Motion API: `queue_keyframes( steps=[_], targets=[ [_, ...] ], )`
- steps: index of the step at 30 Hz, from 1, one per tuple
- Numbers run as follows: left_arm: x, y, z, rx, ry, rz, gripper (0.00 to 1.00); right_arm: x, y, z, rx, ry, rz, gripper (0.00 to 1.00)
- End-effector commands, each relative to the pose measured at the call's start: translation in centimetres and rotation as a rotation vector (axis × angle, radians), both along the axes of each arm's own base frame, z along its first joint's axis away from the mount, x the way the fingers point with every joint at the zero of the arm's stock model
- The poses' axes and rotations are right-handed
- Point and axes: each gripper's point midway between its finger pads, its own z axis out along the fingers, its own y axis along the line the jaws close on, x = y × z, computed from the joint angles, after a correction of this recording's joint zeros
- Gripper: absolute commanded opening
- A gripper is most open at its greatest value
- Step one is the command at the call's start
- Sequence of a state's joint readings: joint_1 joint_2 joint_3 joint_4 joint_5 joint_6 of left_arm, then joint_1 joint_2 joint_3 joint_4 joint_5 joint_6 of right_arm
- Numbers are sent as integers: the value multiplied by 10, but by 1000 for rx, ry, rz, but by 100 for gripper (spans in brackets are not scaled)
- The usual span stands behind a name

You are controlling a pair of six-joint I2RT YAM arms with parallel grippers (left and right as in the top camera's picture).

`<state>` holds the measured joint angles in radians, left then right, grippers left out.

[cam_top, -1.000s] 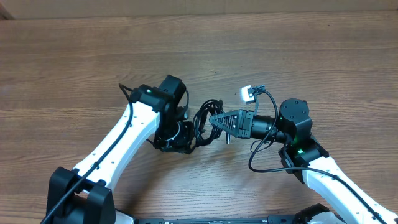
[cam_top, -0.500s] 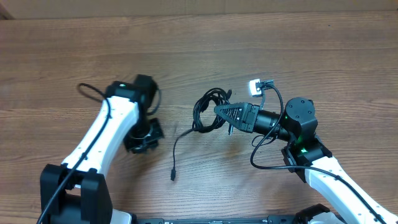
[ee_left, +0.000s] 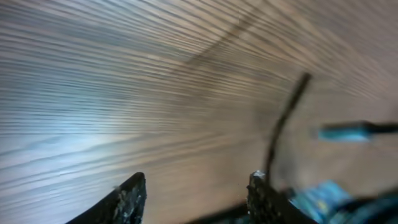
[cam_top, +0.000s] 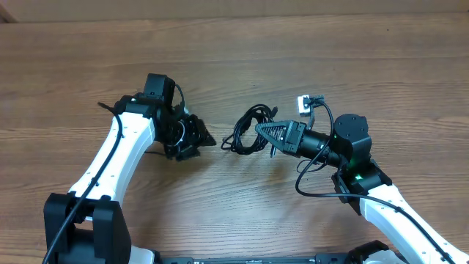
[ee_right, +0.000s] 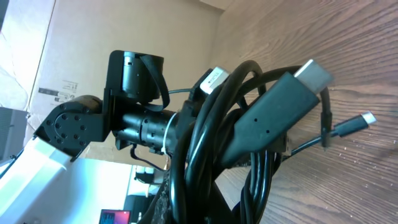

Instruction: Untangle cables

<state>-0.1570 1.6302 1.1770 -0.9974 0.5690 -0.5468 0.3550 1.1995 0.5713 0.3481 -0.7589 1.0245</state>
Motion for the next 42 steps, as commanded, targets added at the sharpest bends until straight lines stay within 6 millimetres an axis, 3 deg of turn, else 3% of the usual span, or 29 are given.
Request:
queue_keyframes(
  steps=[1, 6, 17, 22, 29, 32, 37, 42],
  targets=[
    [-3, -17, 12, -121, 19, -14, 54, 4, -1, 22, 17, -62, -13, 4],
    [0, -21, 15, -151, 0, -22, 56, 3, 0, 22, 4, -96, 0, 4],
    [10, -48, 48, -379, -323, -330, 62, -23, 11, 38, -35, -412, 199, 4],
    [19, -33, 55, -409, -368, -303, 62, -25, 12, 38, -41, -445, 217, 4],
    [34, 0, 97, -641, -538, -239, 63, -20, 18, 32, -18, -476, 257, 4],
    [37, 14, 98, -635, -545, -200, 63, -18, 22, 36, 21, -495, 277, 4],
    [29, 15, 94, -614, -575, -251, 62, -14, 26, 40, 87, -481, 296, 4],
    [24, 16, 70, -480, -532, -302, 61, -10, 27, 43, 135, -451, 291, 4]
  ],
)
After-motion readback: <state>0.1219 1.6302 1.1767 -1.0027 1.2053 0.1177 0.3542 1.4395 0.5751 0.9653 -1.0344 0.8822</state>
